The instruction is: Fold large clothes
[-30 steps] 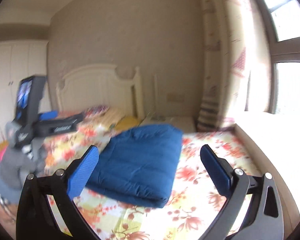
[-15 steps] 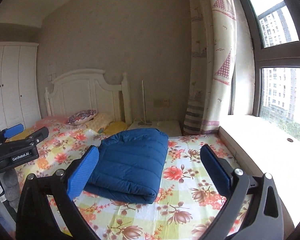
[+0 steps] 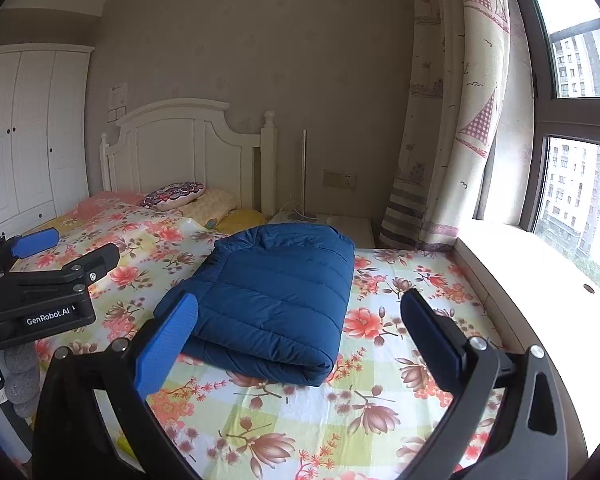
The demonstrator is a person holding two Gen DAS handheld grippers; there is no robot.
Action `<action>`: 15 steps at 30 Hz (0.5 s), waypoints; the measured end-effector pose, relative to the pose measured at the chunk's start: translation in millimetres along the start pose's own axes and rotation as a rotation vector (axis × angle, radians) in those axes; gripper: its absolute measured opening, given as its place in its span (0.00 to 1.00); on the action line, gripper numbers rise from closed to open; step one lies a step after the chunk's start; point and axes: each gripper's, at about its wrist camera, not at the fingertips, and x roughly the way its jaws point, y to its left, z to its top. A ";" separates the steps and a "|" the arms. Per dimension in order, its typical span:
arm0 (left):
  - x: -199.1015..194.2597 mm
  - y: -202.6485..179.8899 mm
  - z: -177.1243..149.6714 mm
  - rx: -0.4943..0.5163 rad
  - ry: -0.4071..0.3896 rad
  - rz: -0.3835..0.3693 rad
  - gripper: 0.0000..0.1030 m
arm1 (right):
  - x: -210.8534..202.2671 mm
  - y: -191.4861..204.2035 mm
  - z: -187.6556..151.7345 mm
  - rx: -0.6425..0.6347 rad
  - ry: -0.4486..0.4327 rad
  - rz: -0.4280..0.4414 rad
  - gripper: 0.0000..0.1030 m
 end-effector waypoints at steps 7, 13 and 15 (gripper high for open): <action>-0.3 -0.5 0.3 0.001 0.007 0.000 0.96 | -1.1 -0.5 -0.8 0.001 0.005 -0.003 0.98; 1.9 0.5 -0.1 -0.009 0.018 0.000 0.96 | -1.5 -0.5 -0.4 -0.001 0.004 -0.002 0.98; 3.1 1.3 0.2 -0.012 0.021 -0.001 0.96 | -0.6 -0.5 -0.8 -0.002 0.006 -0.001 0.98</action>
